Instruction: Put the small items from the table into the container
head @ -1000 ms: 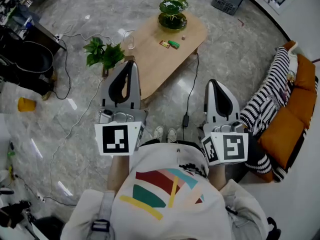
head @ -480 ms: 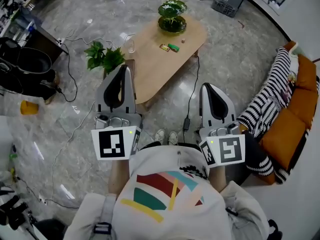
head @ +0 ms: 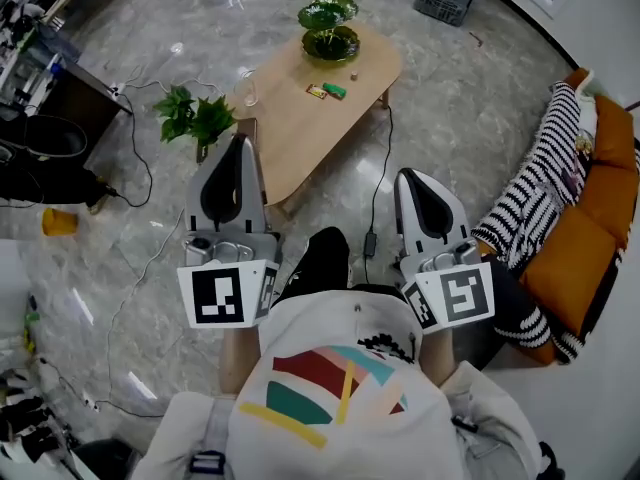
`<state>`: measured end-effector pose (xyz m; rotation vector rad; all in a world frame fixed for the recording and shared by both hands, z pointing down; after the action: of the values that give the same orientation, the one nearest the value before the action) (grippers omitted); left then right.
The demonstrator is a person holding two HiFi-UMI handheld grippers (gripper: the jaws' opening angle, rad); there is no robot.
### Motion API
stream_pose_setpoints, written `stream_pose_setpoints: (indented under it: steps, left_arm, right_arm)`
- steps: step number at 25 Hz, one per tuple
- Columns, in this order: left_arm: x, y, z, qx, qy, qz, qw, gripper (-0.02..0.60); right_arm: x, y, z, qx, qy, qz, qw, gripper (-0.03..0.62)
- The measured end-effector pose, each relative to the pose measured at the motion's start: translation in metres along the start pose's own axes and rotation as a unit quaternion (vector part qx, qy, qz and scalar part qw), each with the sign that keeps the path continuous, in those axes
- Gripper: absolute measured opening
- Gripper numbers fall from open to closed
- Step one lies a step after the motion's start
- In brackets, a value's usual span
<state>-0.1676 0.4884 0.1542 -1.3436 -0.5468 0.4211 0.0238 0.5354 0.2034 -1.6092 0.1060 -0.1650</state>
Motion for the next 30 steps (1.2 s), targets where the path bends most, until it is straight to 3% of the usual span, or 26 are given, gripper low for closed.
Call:
stream_pose_setpoints:
  steps: [4,12,17,23,30]
  left_arm:
    - [-0.004,-0.012,-0.004,-0.005,0.006,0.014,0.9999,0.008]
    - [-0.026,-0.029,-0.060,0.001,-0.009,0.009,0.9999,0.008]
    - [-0.060,-0.057,-0.112,0.001,-0.019,0.020,0.9996,0.008]
    - [-0.115,-0.078,-0.179,-0.003,-0.028,0.028,0.9992,0.009]
    - [-0.177,-0.103,-0.256,-0.018,-0.036,0.023,0.9989,0.009]
  right_arm:
    - [0.004,-0.007,-0.002,-0.006,0.011,-0.002,1.000,0.012]
    - [0.027,-0.010,-0.052,-0.010,0.002,-0.012,1.000,0.012]
    - [0.035,-0.022,-0.121,-0.026,0.015,-0.011,0.999,0.012]
    - [0.035,-0.006,-0.225,-0.033,0.036,0.012,0.999,0.012]
    - [0.046,-0.001,-0.321,-0.042,0.026,0.049,0.998,0.012]
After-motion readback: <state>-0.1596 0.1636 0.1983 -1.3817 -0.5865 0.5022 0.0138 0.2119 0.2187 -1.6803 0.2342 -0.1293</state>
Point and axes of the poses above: the fingertips, and each gripper's own axes: z backward along the fingers, x to its right, y out of its top, the point moved 2 cm from there along z, backward along the fingers, and after that the axes turned 11 degrees about -y, right-handed, at the moved point
